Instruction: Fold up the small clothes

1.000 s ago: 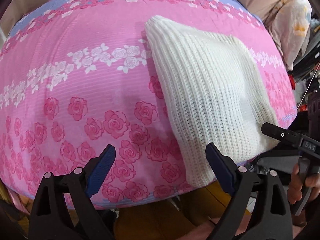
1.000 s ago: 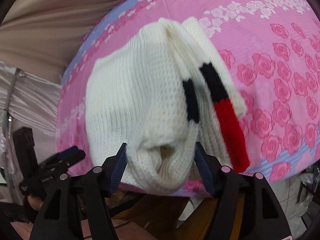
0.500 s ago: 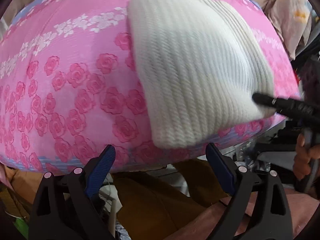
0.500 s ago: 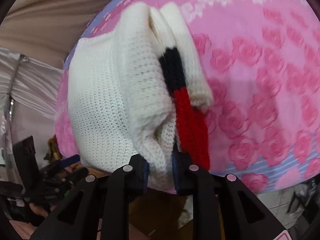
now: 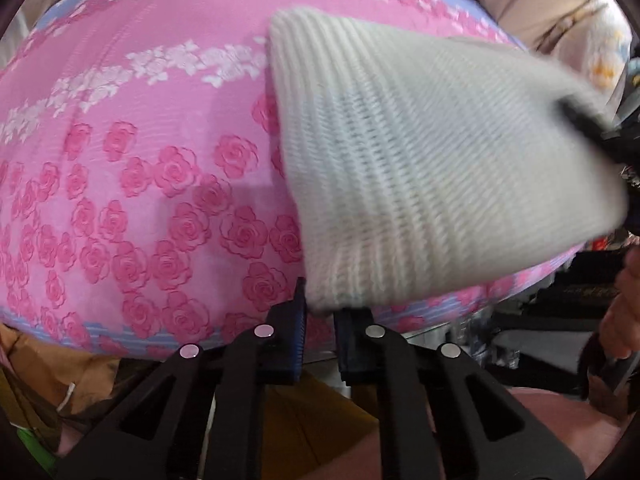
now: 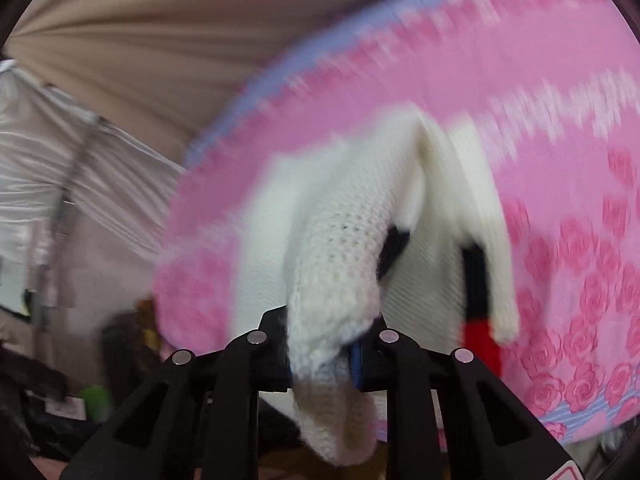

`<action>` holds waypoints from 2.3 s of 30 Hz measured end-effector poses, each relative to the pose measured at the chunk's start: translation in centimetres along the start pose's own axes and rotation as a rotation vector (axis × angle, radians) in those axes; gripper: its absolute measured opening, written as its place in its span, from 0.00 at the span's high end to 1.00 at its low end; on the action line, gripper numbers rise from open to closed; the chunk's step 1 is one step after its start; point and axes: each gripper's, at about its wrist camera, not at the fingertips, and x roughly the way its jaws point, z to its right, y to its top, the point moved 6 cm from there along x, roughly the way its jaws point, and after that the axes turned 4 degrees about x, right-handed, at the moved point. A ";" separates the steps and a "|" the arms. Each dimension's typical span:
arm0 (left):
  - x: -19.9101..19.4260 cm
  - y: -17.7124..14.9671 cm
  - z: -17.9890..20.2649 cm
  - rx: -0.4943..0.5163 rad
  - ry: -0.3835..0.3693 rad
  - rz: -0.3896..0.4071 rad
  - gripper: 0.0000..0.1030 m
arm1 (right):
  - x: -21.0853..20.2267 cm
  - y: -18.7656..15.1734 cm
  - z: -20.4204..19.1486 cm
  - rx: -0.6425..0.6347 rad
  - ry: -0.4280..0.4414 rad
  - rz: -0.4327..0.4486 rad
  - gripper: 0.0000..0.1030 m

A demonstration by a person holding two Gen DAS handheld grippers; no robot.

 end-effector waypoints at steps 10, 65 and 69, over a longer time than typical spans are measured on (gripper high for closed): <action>0.8 0.0 0.6 0.076 0.052 -0.068 0.71 | 3.6 -5.0 8.9 0.101 -0.214 -0.111 0.79; 3.0 8.3 -0.1 0.078 0.287 0.113 0.20 | 5.8 3.4 6.9 -0.036 -0.374 -0.018 0.85; 2.5 8.2 0.2 0.103 0.313 0.122 0.20 | 5.7 2.5 8.4 0.080 -0.312 -0.012 0.82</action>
